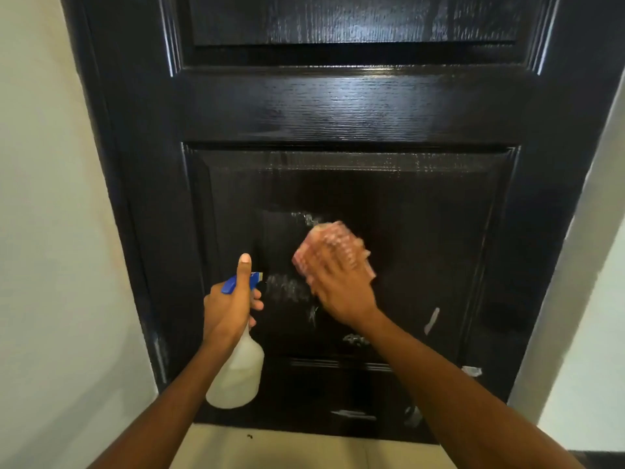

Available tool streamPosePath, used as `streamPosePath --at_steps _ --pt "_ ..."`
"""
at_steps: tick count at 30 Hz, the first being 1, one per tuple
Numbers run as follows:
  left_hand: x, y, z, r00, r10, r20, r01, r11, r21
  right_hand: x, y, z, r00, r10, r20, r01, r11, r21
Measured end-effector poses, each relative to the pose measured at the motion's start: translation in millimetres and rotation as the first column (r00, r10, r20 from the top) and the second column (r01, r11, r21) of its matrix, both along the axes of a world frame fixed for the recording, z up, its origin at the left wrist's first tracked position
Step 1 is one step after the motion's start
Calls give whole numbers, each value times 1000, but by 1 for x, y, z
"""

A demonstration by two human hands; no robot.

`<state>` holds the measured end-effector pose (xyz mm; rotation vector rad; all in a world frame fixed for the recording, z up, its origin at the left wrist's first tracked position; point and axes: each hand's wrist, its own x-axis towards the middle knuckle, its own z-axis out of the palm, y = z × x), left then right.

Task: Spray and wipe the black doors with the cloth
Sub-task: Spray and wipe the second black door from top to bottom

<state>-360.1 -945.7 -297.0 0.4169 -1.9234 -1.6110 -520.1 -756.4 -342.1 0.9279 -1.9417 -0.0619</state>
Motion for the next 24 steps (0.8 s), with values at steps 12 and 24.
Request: streamPosePath --at_steps 12,24 --pt "15 -40 -8 998 58 32 -59 997 44 0 -1 9 989 45 -143 -30 994 102" --pt "26 -51 -3 998 58 23 -59 998 24 3 -56 -23 996 81 -26 -74 975 210"
